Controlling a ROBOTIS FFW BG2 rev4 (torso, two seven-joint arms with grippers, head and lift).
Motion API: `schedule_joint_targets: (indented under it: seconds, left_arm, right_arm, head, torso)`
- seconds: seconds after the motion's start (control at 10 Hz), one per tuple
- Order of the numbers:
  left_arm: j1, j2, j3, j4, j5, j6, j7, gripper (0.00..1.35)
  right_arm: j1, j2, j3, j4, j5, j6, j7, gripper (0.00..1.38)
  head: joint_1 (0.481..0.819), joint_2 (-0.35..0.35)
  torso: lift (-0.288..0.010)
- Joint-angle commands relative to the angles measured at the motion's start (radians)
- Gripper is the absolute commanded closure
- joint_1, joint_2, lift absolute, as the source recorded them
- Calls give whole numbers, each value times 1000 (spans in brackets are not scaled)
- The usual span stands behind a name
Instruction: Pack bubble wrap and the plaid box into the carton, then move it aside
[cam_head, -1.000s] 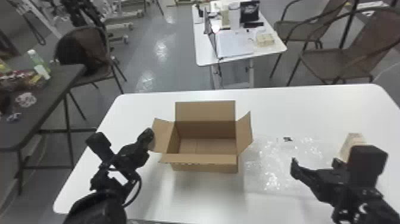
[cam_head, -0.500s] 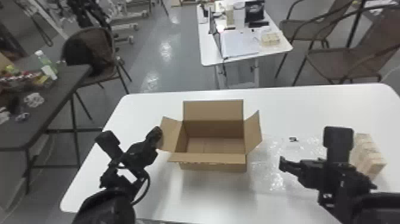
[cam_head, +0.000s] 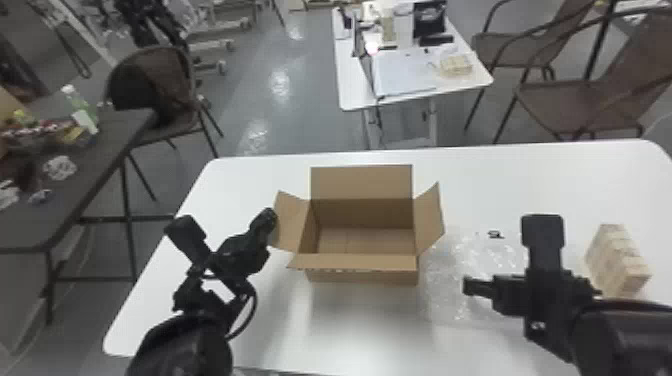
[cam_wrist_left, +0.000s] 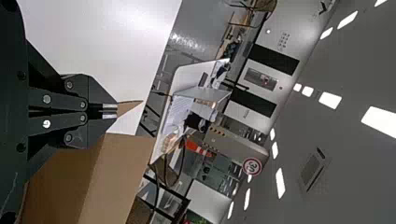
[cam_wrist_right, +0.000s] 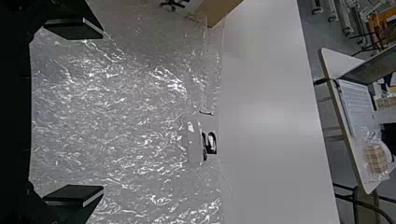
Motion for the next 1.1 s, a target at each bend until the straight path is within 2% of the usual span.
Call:
schedule_joint_targets:
  seconds: [0.0,0.1,0.2,0.3,0.5,0.6,1.0]
  left_arm:
    - [-3,0,-2,0,2,-3,0,1211]
    - [-5,0,-3,0,2,-3,0,1211]
    - [-5,0,-3,0,5,-3,0,1211]
    - [-1,0,-3,0,8,-3,0,1211]
    - [-1,0,-3,0,11,-6,0,1211]
    - [-1,0,-3,0,13,-6,0,1211]
    - [5,0,0,0,20,-13,0,1211]
  right_arm:
    - [-39,1,14,76,3,3,0,150]
    - [-43,1,16,79,1,5,0,372]
    - [-39,1,16,72,4,5,0,808]
    - [-37,1,16,65,0,5,0,964]
    - [-29,1,16,29,-5,7,11,1010]
    - [-22,1,16,0,-3,7,18,1119]
    - [23,-28,16,-94,-26,3,43,1165]
  head:
    - [695,252]
    - [695,252]
    - [695,252]
    - [695,252]
    - [695,254]
    - [695,256]
    - [695,262]
  torso:
    - [-65]
    - [-65]
    - [-65]
    - [-65]
    - [-65]
    - [-65]
    - [-65]
